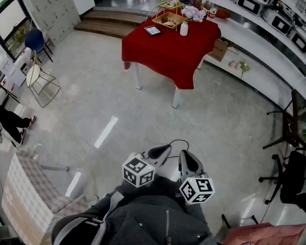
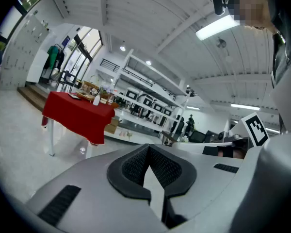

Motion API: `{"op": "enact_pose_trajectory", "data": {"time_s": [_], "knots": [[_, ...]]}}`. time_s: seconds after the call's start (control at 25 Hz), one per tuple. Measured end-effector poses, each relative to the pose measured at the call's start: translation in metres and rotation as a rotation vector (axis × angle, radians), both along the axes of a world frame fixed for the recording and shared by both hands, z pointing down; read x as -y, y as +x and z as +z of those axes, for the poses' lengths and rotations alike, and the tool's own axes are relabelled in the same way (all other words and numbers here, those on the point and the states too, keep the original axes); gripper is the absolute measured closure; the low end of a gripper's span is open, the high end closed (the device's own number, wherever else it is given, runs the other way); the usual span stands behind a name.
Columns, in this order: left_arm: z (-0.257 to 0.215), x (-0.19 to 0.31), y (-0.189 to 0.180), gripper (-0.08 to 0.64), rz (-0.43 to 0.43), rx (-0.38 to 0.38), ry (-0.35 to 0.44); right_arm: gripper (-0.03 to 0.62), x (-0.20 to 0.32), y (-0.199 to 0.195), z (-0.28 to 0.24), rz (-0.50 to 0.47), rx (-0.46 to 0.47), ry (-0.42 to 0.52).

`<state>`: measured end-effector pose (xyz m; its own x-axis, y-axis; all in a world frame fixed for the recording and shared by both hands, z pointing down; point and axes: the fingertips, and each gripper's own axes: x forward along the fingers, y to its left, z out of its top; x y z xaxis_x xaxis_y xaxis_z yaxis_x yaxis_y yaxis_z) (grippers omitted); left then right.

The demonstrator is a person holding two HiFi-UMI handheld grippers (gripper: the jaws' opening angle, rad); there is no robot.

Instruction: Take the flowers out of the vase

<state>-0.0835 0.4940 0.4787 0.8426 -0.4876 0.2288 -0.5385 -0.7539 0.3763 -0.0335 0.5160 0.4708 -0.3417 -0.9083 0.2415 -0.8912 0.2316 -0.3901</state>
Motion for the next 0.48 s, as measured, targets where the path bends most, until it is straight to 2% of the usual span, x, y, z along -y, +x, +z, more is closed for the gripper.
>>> {"op": "enact_pose_trajectory", "data": {"time_s": [0.16, 0.28, 0.48], "knots": [[0.005, 0.0, -0.012, 0.552, -0.031, 0.005, -0.022, 0.578, -0.003, -0.008, 0.002, -0.02, -0.015, -0.008], [0.008, -0.004, -0.009, 0.552, -0.019, 0.002, -0.025, 0.578, -0.007, -0.004, 0.005, -0.016, -0.029, -0.016], [0.011, -0.013, 0.0, 0.552, 0.006, -0.011, -0.034, 0.577, -0.014, 0.0, 0.002, 0.0, 0.023, 0.019]]}}
